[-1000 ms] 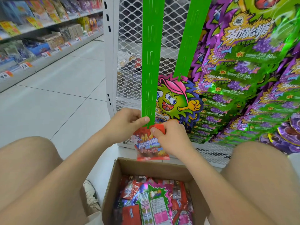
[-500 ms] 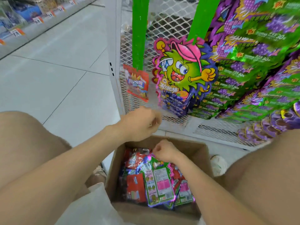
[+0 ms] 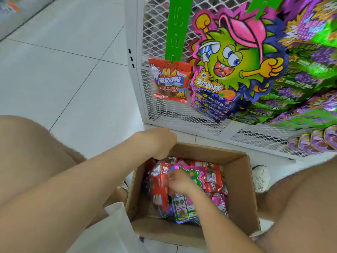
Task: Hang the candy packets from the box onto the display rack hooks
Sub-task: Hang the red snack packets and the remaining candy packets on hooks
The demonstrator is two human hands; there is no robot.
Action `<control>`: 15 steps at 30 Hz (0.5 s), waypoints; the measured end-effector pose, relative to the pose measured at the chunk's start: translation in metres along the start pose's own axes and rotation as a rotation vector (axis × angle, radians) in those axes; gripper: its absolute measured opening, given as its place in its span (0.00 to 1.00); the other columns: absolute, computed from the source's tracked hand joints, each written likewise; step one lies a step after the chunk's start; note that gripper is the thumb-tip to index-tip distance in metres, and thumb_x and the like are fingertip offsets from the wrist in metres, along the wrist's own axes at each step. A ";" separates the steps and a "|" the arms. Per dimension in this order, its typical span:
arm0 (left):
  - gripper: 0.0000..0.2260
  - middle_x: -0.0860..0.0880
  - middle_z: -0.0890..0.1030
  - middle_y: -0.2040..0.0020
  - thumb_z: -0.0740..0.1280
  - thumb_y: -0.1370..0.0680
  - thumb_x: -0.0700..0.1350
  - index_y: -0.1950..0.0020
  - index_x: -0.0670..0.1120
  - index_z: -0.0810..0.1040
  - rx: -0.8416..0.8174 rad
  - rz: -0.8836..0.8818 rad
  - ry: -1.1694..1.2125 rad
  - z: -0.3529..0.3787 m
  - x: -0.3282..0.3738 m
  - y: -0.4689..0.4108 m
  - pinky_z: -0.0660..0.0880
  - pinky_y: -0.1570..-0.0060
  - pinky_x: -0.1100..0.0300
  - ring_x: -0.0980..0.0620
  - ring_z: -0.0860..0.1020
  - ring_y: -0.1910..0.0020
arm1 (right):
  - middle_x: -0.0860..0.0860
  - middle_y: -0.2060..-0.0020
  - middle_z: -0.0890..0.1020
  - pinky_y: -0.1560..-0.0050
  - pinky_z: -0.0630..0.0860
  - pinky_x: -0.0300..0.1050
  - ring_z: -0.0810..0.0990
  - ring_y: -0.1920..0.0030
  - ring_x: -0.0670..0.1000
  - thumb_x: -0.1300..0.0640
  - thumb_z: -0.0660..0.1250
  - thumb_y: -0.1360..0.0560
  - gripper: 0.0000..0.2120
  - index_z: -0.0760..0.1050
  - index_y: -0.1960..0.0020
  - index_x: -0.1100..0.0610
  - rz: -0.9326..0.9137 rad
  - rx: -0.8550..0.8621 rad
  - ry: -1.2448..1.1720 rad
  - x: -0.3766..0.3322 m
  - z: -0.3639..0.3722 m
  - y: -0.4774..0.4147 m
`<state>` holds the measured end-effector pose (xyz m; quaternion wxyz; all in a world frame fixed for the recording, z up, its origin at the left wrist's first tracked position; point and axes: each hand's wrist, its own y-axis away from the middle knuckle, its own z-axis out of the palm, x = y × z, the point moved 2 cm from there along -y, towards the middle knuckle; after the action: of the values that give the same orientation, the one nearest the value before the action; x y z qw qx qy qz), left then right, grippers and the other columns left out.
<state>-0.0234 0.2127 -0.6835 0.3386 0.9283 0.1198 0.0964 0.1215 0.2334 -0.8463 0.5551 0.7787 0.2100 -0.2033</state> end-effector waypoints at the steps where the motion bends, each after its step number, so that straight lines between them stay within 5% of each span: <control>1: 0.09 0.42 0.79 0.44 0.64 0.18 0.39 0.38 0.42 0.76 -0.016 -0.012 -0.002 -0.001 -0.002 0.001 0.79 0.51 0.50 0.40 0.80 0.48 | 0.53 0.61 0.83 0.68 0.80 0.43 0.84 0.70 0.49 0.63 0.73 0.22 0.07 0.76 0.51 0.55 -0.007 0.037 -0.150 -0.012 -0.012 0.003; 4: 0.19 0.42 0.81 0.45 0.69 0.19 0.55 0.38 0.40 0.79 -0.017 -0.014 0.025 -0.009 -0.004 0.010 0.79 0.50 0.52 0.41 0.80 0.48 | 0.57 0.56 0.87 0.65 0.84 0.50 0.87 0.65 0.56 0.66 0.75 0.25 0.21 0.74 0.37 0.53 -0.069 0.122 -0.510 -0.047 -0.045 0.014; 7: 0.32 0.44 0.83 0.47 0.73 0.25 0.66 0.38 0.38 0.79 0.028 -0.027 0.175 -0.013 -0.011 0.020 0.78 0.52 0.55 0.43 0.81 0.49 | 0.57 0.60 0.88 0.63 0.83 0.50 0.86 0.64 0.56 0.66 0.74 0.26 0.19 0.74 0.38 0.55 -0.144 0.200 -0.737 -0.079 -0.068 0.034; 10: 0.29 0.46 0.83 0.42 0.78 0.27 0.58 0.33 0.43 0.77 0.173 -0.005 0.290 -0.020 -0.016 0.036 0.79 0.45 0.54 0.45 0.80 0.42 | 0.64 0.55 0.87 0.63 0.84 0.49 0.87 0.61 0.60 0.67 0.69 0.23 0.11 0.74 0.43 0.58 -0.197 0.240 -0.947 -0.101 -0.080 0.058; 15: 0.12 0.48 0.86 0.46 0.67 0.22 0.39 0.39 0.46 0.81 0.440 0.014 0.437 -0.041 -0.017 0.055 0.79 0.46 0.54 0.46 0.82 0.45 | 0.63 0.57 0.88 0.57 0.87 0.50 0.89 0.58 0.59 0.63 0.70 0.21 0.11 0.77 0.40 0.64 -0.298 0.350 -0.911 -0.126 -0.106 0.104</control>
<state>-0.0420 0.1914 -0.6186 0.0951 0.9373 0.2015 0.2679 0.0834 0.2908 -0.6640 0.4164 0.6541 0.0183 -0.6313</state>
